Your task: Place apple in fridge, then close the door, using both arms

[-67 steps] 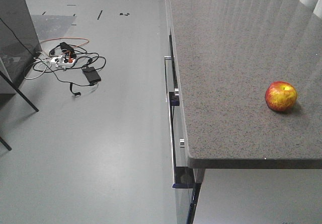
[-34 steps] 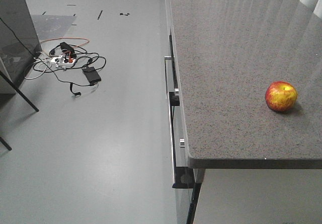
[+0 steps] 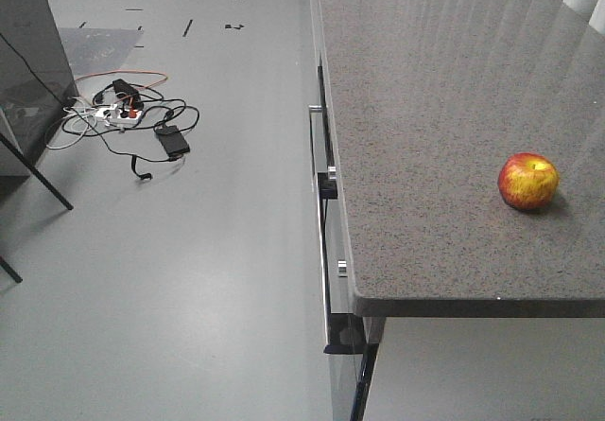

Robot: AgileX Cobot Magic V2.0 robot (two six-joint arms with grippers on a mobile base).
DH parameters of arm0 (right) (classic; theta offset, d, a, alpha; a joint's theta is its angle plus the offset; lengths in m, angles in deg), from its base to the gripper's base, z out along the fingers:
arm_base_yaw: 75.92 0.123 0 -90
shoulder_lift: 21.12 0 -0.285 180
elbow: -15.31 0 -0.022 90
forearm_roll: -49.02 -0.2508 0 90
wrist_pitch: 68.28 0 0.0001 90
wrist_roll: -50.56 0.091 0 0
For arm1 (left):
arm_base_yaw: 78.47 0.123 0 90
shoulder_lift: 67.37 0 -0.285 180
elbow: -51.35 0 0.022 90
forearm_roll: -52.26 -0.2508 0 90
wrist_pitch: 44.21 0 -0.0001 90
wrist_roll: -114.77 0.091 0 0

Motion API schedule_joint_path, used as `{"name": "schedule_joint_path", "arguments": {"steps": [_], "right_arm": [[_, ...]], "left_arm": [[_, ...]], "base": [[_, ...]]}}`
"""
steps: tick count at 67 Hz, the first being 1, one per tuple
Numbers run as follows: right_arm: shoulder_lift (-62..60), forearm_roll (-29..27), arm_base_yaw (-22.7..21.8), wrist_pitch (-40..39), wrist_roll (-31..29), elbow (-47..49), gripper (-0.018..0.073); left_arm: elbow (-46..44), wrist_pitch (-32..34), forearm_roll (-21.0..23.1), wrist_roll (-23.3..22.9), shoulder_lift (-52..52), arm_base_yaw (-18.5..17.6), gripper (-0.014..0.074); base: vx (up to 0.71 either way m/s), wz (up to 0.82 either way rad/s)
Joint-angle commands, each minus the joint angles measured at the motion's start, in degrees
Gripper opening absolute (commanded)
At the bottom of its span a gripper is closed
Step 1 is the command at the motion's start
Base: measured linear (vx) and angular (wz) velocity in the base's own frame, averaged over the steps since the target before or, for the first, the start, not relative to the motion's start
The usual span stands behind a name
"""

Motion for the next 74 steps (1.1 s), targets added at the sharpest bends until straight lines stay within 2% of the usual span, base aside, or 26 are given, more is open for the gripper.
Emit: {"name": "schedule_joint_path", "arguments": {"steps": [1, 8, 18, 32, 50, 59, 74], "right_arm": [[2.2, -0.5, 0.0, -6.9, -2.6, 1.9, 0.0720], [6.1, 0.6, 0.0, -6.3, -5.6, 3.8, 0.0713], [17.0, 4.6, 0.0, -2.2, -4.4, 12.5, 0.0705], [33.7, 11.9, 0.0, 4.0, 3.2, 26.2, 0.0681], [52.3, 16.6, -0.8, 9.3, 9.4, 36.4, 0.0665], [59.3, 15.8, -4.2, 9.8, 11.5, 39.5, 0.0661], [67.2, 11.4, -5.5, 11.7, 6.3, 43.6, 0.0654]], "left_arm": [[-1.1, 4.2, 0.2, -0.2, 0.9, 0.1, -0.0007], [-1.1, 4.2, 0.2, -0.2, 0.9, 0.1, -0.0007], [-1.1, 4.2, 0.2, -0.2, 0.9, 0.1, -0.0007], [-1.1, 4.2, 0.2, -0.2, 0.9, 0.1, -0.0007], [-1.1, 4.2, 0.2, -0.2, 0.9, 0.1, -0.0007], [-1.1, 4.2, 0.2, -0.2, 0.9, 0.1, -0.0007], [-1.1, 4.2, 0.2, -0.2, 0.9, 0.1, -0.0007]], "base": [[0.00, 0.00], [0.00, 0.00], [0.00, 0.00], [0.00, 0.00], [0.00, 0.00], [0.00, 0.00], [0.00, 0.00]]}}
